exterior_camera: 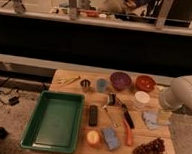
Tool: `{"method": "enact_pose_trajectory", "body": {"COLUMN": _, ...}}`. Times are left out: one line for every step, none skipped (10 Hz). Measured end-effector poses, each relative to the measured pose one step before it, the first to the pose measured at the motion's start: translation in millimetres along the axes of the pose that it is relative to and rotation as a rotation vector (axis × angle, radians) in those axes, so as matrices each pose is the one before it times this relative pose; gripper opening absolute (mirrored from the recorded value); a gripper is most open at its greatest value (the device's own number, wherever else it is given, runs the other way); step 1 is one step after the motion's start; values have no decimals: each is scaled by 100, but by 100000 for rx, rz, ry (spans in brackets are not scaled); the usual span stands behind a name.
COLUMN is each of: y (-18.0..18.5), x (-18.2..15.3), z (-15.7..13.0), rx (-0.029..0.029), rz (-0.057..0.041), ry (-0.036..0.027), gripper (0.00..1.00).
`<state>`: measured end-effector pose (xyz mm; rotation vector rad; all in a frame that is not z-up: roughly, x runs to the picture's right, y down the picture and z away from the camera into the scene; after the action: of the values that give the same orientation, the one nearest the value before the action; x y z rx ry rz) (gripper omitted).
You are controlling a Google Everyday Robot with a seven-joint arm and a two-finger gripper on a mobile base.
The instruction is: Place banana in plastic cup
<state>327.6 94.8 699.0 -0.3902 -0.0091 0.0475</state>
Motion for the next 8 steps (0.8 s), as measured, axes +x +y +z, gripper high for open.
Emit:
{"method": "enact_pose_trajectory", "body": {"y": 1, "x": 3, "z": 1, "rx": 1, "rz": 4, "ry": 0, "gripper": 100}}
{"method": "enact_pose_trajectory", "body": {"y": -1, "x": -2, "z": -2, "rx": 1, "rz": -7, "ry": 3, "gripper": 100}}
{"method": "enact_pose_trajectory", "body": {"y": -3, "x": 1, "z": -30, "rx": 27, "rz": -21, "ry": 44, "gripper": 100}}
{"method": "enact_pose_trajectory", "body": {"y": 134, "x": -96, "z": 25, "rx": 42, "rz": -585, "ry": -133, "gripper": 100}}
{"method": "enact_pose_trajectory", "body": {"y": 301, "x": -530, "z": -77, "rx": 174, "rz": -1097, "ry": -372, "gripper": 100}}
{"method": "enact_pose_trajectory", "body": {"y": 299, "x": -1192, "z": -143, "rx": 504, "rz": -1636, "ry": -1014, "gripper": 100}}
{"method": "enact_pose_trajectory", "body": {"y": 141, "x": -1647, "z": -149, "rx": 436, "rz": -1448, "ry": -1450, "gripper": 100}}
{"method": "enact_pose_trajectory", "body": {"y": 100, "x": -1279, "z": 5, "rx": 83, "rz": -1227, "ry": -1220, "gripper": 100}}
